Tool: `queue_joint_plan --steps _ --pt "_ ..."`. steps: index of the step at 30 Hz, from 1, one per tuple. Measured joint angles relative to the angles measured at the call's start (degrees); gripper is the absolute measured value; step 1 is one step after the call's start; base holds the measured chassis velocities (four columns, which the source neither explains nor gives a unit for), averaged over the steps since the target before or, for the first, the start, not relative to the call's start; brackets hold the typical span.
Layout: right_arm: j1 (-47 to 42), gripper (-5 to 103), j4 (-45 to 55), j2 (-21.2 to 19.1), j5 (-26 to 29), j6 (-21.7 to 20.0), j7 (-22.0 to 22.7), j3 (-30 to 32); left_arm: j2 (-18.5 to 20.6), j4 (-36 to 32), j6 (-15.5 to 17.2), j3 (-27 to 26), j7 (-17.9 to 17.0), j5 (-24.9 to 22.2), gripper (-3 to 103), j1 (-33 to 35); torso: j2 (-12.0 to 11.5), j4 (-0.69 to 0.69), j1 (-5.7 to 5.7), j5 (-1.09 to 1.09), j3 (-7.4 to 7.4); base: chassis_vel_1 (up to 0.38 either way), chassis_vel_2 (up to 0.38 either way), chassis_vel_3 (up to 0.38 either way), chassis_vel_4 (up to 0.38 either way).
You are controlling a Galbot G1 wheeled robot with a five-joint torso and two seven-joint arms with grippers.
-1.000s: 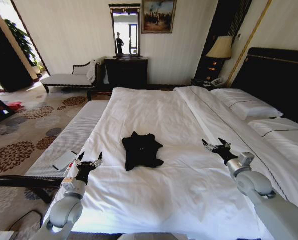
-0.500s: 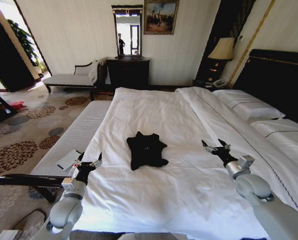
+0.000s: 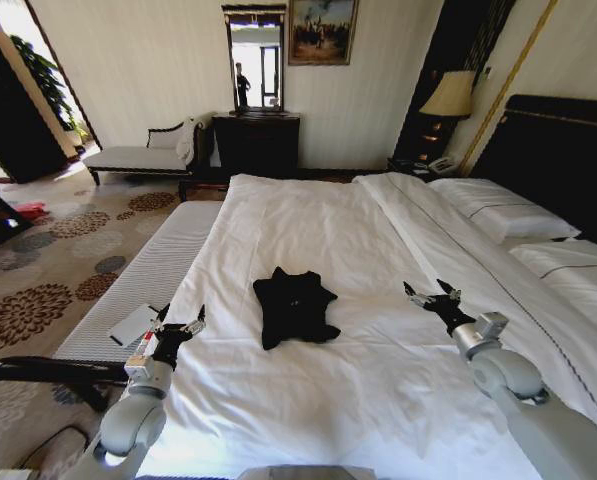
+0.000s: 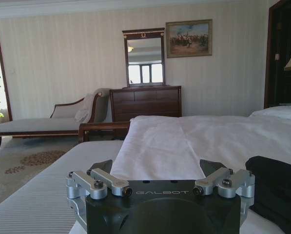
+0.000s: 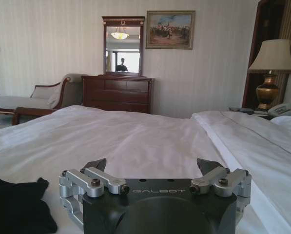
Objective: Fold the clothes on the bed.
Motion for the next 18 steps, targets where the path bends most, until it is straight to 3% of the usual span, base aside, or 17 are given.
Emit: queue_joint_plan --steps 4,10,13,14,18 --pt "2.11 100 1.52 -3.14 6.09 -3.48 -0.53 -2.02 0.92 0.05 0.18 0.22 -0.05 -0.3 100 -0.27 0.0 -0.01 -0.01 0.0 0.0 0.0 0.0 0.0 0.0" --pt "12.14 100 0.52 -10.54 15.47 -8.04 -1.1 -11.36 2.98 0.42 0.61 0.78 -0.02 -1.33 100 -0.87 0.0 0.01 0.01 -0.01 0.01 0.0 0.0 0.0 0.0" --pt "25.99 100 -3.24 -14.17 20.28 -9.98 -1.1 -24.75 5.5 1.0 1.19 1.65 -0.04 -2.6 100 -2.5 0.0 0.02 0.0 -0.01 0.01 0.0 0.0 0.0 0.0" --pt "25.99 100 -3.24 -14.17 20.28 -9.98 -1.1 -24.75 5.5 1.0 1.19 1.65 -0.04 -2.6 100 -2.5 0.0 0.02 0.0 -0.01 0.01 0.0 0.0 0.0 0.0" --pt "44.24 100 -7.05 -14.73 26.88 -14.06 -0.27 -42.2 7.75 1.57 1.68 3.54 -0.1 -3.45 100 -4.51 -0.01 0.01 0.02 -0.05 0.01 0.0 0.0 0.0 0.0"
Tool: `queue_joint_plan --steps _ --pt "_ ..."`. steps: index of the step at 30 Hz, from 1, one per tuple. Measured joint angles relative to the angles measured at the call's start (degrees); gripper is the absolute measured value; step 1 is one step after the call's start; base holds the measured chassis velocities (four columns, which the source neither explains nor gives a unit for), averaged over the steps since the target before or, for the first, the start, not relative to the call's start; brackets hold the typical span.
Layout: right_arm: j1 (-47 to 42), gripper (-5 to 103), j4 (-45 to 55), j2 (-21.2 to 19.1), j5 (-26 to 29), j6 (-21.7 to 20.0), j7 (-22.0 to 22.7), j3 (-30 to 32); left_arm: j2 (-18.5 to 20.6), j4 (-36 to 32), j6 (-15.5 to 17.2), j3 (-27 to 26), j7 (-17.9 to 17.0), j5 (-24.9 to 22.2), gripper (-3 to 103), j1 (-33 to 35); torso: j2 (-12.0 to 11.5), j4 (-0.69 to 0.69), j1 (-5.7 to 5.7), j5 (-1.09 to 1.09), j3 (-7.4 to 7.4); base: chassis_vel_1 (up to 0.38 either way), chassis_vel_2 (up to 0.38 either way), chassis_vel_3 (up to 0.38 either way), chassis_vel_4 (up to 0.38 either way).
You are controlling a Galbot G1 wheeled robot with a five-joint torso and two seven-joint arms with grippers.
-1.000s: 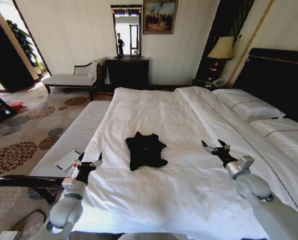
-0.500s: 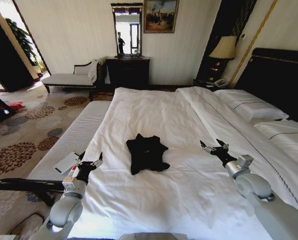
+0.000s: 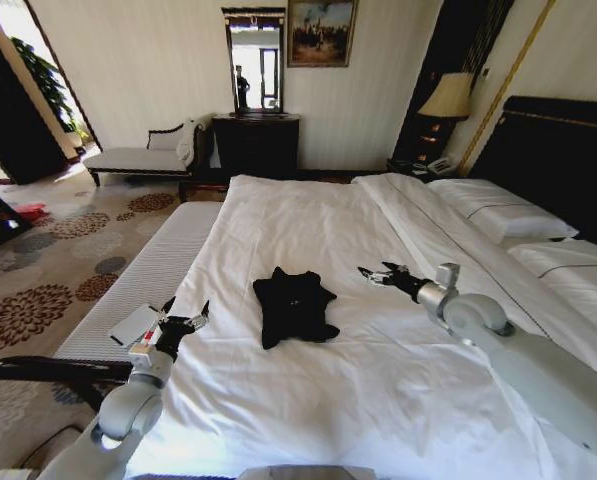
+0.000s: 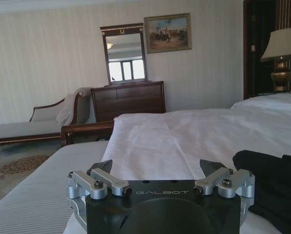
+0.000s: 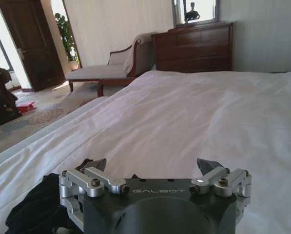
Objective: Fold the clothes on the bed.
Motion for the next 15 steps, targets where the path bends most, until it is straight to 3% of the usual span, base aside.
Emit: queue_joint_plan --steps 1,4,5,9,15 --pt "0.0 100 0.0 0.0 0.0 0.0 0.0 0.0 0.0 0.0 0.0 0.0 0.0 0.0 100 0.0 0.0 0.0 0.0 0.0 0.0 0.0 0.0 0.0 0.0" --pt "9.31 100 -3.12 2.39 1.36 -2.63 0.85 -10.89 0.02 0.32 -0.01 0.69 0.15 0.25 100 -0.11 0.0 0.01 0.0 0.06 0.0 0.0 0.0 0.0 0.0" --pt "9.31 100 -3.12 2.39 1.36 -2.63 0.85 -10.89 0.02 0.32 -0.01 0.69 0.15 0.25 100 -0.11 0.0 0.01 0.0 0.06 0.0 0.0 0.0 0.0 0.0" --pt "19.37 100 -10.17 7.14 1.88 -4.25 1.98 -21.5 -1.23 0.57 -0.27 1.19 0.45 1.07 100 0.24 0.0 0.0 0.0 0.04 0.0 0.0 0.0 0.0 0.0" --pt "26.19 100 -16.3 11.4 2.73 -4.8 2.04 -27.03 -1.77 1.06 -0.92 1.25 1.08 2.23 100 0.83 -0.01 0.01 0.0 0.04 0.0 0.0 0.0 0.0 0.0"
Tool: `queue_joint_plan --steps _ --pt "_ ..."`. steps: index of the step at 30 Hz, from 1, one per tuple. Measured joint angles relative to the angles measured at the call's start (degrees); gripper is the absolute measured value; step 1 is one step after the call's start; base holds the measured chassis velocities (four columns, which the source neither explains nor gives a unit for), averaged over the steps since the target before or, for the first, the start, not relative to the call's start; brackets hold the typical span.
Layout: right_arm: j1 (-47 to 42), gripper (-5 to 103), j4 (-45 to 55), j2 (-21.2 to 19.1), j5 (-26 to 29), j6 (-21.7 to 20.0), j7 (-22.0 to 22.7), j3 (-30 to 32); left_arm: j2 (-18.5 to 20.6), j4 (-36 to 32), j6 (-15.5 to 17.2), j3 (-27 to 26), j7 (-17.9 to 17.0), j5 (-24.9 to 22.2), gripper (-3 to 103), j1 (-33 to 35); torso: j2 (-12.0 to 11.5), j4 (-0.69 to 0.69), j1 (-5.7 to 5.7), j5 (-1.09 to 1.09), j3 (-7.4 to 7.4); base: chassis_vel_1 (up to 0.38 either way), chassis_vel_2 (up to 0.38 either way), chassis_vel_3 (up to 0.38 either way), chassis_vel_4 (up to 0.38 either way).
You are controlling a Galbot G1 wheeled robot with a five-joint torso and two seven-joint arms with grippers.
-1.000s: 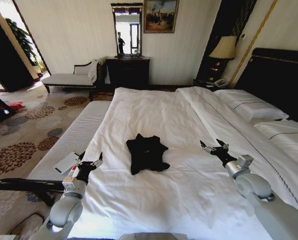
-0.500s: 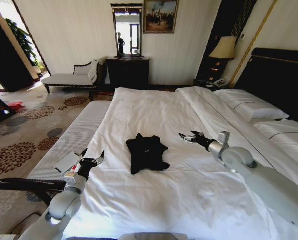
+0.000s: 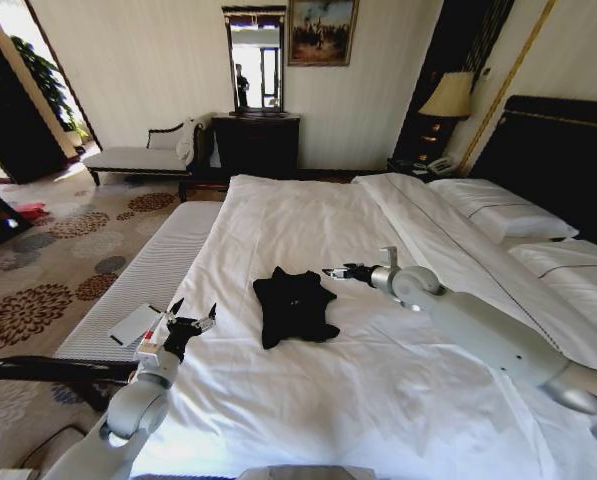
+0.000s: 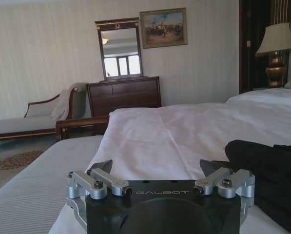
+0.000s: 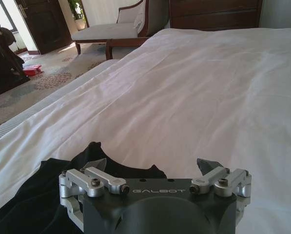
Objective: Fold the clothes on the bed.
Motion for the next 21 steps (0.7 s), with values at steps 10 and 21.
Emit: queue_joint_plan --steps 10,21 --pt "7.76 100 -6.74 4.13 3.61 -7.24 -0.23 -9.67 -1.68 1.39 -1.17 0.39 0.33 1.89 100 0.07 0.0 -0.04 -0.01 0.01 -0.01 0.0 0.0 0.0 0.0" --pt "13.17 100 -17.59 11.7 5.12 -10.0 -0.07 -14.25 -3.14 3.09 -2.44 0.31 1.13 2.52 100 0.0 0.01 -0.01 -0.01 0.0 -0.01 0.0 0.0 0.0 0.0"
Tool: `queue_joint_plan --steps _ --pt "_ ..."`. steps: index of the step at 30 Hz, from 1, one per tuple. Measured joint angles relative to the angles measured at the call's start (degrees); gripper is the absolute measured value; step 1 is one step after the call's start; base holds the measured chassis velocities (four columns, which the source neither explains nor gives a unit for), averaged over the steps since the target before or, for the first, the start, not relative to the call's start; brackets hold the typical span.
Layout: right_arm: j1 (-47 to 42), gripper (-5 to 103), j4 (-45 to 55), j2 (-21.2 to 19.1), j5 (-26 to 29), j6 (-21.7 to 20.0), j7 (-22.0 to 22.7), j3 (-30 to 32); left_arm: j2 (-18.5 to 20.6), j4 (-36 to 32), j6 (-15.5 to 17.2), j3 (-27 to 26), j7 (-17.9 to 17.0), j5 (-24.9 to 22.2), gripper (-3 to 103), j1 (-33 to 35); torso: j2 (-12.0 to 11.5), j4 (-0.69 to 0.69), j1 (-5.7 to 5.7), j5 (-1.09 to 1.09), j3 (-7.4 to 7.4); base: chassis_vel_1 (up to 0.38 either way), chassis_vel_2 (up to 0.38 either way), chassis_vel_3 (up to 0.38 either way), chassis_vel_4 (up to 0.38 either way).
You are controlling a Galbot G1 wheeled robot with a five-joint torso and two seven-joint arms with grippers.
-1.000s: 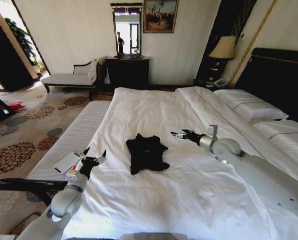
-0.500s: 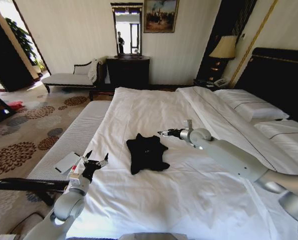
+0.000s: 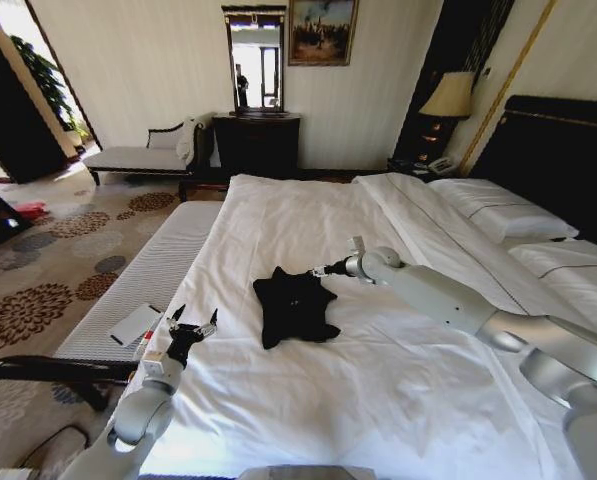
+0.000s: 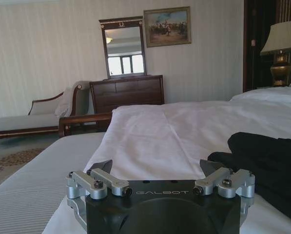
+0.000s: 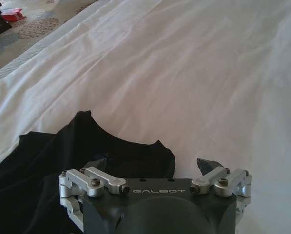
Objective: Fold the clothes on the bed.
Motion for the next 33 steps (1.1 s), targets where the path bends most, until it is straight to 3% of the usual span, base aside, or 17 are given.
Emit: queue_joint_plan --steps 7,14,17,19,29,31,33 --pt "-0.37 100 -8.07 2.91 -1.59 -0.03 -1.11 0.25 -0.1 -0.4 0.26 -1.58 -0.03 -1.55 100 -0.84 0.0 -0.01 0.01 0.01 0.0 0.0 0.0 0.0 0.0" --pt "-1.68 98 -9.11 3.3 -2.14 -0.2 -1.43 1.12 0.3 -0.48 0.35 -1.44 -0.06 -1.78 100 -0.86 0.0 -0.01 0.0 0.0 0.0 0.0 0.0 0.0 0.0" --pt "-2.13 83 -9.21 3.64 -2.13 -0.23 -1.59 1.59 0.31 -0.42 0.35 -1.23 -0.08 -1.75 100 -0.86 0.0 -0.01 0.0 0.0 -0.01 0.0 0.0 0.0 0.0" --pt "-2.17 83 -9.29 3.8 -2.12 -0.24 -1.6 1.63 0.31 -0.37 0.35 -1.14 -0.1 -1.73 100 -0.86 0.0 -0.01 0.0 0.0 0.0 0.0 0.0 0.0 0.0" --pt "-2.07 39 -9.16 4.11 -2.19 -0.93 -1.43 0.81 0.11 -0.36 0.09 -0.74 -0.09 -1.46 100 -0.64 0.0 -0.01 0.0 0.0 0.0 0.0 0.0 0.0 0.0" --pt "-1.91 39 -8.99 4.06 -2.17 -0.97 -1.41 0.5 0.08 -0.34 -0.02 -0.77 -0.08 -1.45 100 -0.64 0.0 -0.01 0.0 0.01 0.0 0.0 0.0 0.0 0.0" --pt "-1.52 29 -8.62 4.06 -2.12 -0.98 -1.36 -0.06 -0.05 -0.2 -0.17 -0.76 -0.05 -1.42 100 -0.76 0.0 -0.01 0.0 0.0 0.0 0.0 0.0 0.0 0.0"
